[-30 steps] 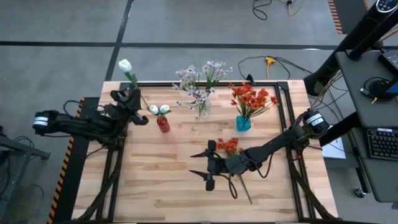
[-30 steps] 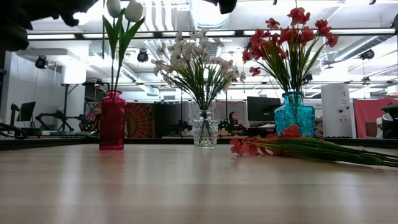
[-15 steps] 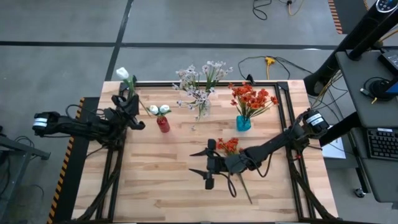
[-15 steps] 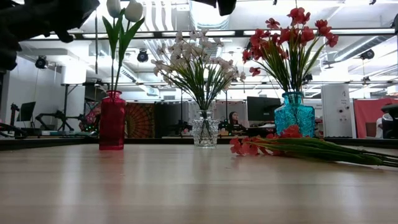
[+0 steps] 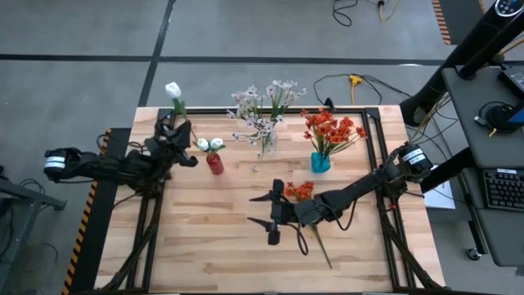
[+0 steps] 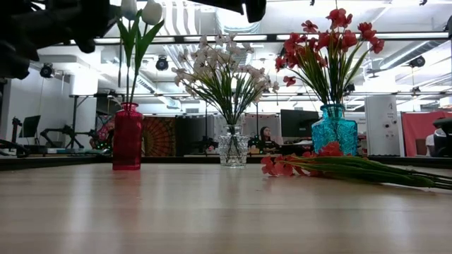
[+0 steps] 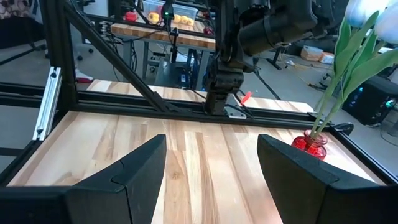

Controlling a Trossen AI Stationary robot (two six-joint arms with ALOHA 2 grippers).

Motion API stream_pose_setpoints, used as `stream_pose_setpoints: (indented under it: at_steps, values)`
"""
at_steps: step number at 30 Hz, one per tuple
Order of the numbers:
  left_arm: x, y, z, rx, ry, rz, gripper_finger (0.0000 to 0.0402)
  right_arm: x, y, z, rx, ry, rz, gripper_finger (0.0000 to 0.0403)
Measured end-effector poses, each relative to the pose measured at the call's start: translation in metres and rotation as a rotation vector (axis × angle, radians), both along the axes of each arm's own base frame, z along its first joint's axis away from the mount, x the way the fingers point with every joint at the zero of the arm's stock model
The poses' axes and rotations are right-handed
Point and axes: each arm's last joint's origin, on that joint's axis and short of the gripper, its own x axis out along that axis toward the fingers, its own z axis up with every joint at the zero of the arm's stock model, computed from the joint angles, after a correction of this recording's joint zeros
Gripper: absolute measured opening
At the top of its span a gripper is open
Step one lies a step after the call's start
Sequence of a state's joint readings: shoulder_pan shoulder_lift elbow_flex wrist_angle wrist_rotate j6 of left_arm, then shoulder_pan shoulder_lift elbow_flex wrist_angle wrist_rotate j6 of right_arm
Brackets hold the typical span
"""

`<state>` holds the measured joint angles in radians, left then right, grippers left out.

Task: Sort flowers into vase by color
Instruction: Put the white flower into the red vase

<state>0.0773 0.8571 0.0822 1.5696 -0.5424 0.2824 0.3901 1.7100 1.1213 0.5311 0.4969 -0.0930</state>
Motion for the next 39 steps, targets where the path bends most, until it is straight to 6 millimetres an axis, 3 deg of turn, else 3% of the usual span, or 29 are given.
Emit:
stream_pose_setpoints:
  at_steps: [39]
  values:
    - [0.019, 0.008, -0.012, -0.013, 0.09, -0.036, 0.0, 0.002, -0.007, 0.0, -0.001, 0.002, -0.018, 0.0244]
